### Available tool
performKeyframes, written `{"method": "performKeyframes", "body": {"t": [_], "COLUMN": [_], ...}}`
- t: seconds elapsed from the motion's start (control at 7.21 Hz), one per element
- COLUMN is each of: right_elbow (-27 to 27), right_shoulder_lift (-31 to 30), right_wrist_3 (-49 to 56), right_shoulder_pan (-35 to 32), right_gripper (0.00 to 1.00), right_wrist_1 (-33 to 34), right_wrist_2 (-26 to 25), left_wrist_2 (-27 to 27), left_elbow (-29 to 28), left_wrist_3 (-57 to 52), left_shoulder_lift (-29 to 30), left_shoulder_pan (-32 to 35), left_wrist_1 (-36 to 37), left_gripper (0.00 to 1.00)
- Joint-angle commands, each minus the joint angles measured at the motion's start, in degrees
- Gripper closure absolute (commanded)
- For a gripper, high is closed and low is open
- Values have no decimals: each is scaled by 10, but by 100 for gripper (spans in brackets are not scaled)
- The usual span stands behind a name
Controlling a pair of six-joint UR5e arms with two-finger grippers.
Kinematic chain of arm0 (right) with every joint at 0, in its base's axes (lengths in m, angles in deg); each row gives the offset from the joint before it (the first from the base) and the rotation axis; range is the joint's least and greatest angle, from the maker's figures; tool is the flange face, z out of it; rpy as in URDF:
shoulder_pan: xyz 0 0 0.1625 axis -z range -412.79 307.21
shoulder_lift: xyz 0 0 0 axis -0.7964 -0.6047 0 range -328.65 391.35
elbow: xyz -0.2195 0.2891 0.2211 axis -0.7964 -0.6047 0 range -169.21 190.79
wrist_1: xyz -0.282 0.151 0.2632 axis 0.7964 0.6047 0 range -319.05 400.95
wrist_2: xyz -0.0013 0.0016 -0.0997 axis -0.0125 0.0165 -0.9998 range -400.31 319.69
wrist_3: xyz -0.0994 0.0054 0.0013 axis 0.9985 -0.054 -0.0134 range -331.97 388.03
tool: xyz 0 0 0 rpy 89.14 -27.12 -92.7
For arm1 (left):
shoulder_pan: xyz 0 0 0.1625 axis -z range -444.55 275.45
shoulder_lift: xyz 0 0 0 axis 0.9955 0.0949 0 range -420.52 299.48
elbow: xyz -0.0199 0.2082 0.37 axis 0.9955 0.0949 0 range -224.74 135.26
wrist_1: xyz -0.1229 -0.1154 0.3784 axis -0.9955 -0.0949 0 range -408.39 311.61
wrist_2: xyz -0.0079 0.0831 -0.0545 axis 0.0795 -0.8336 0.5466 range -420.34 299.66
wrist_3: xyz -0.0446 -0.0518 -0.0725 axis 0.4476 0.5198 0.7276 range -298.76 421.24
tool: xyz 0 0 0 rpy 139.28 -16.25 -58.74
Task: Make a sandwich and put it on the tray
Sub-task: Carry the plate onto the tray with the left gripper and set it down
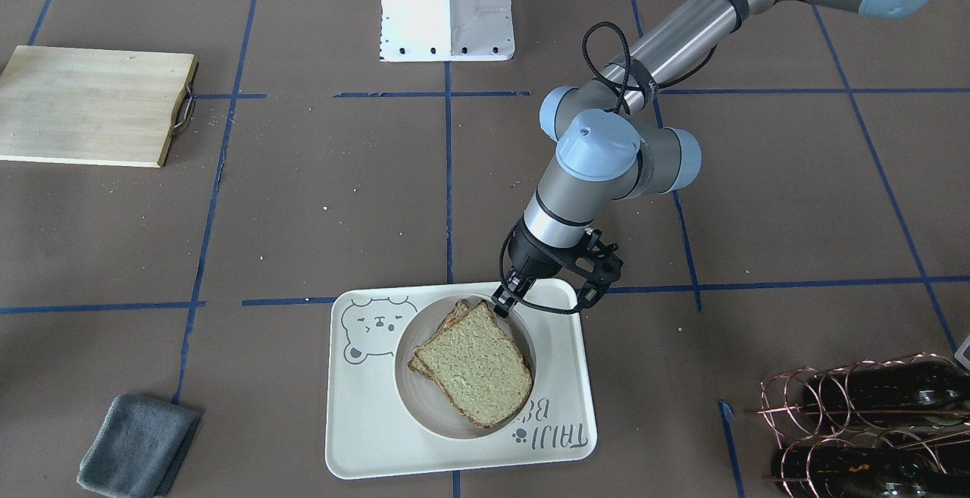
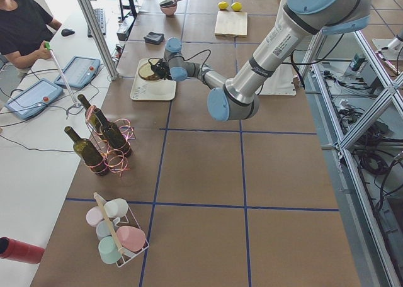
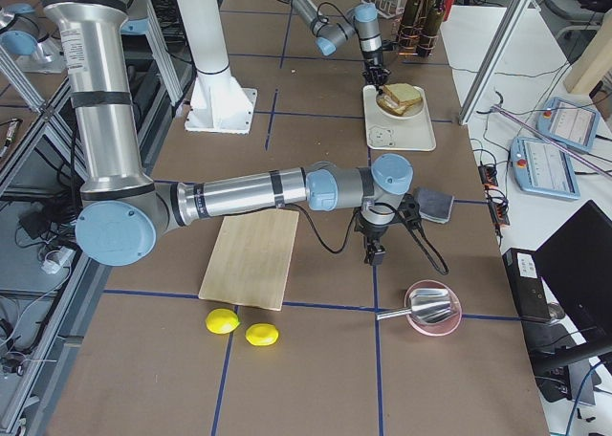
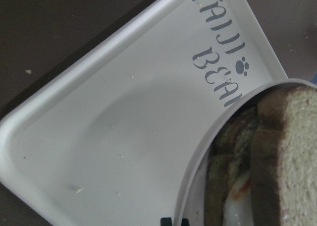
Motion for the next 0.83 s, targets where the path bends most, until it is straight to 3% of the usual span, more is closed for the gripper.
{"method": "performKeyframes", "body": {"t": [0.0,0.14,0.28,0.69], "right_elbow": [-3,-3,-3,-3], "right_shoulder_lift": [0,1,1,1], "right_wrist_3": [-30,-41,-41,-42], "right_shoulder_pan": [-2,-2,-5,-10], "right_gripper": [0,0,0,0], "right_wrist_1": [0,0,0,0], "right_wrist_2": [-1,-1,-1,-1], "left_wrist_2": [-2,-3,-3,-2], "left_elbow": [-8,-6,-3,151], "left_wrist_3": [-1,-4,-40,-219], "left_shoulder_lift": [4,3,-2,-126], "left_shoulder_pan": [-3,-3,-2,29], "left_wrist_1": [-4,-4,-4,10], "left_gripper": [82,56,1,0]}}
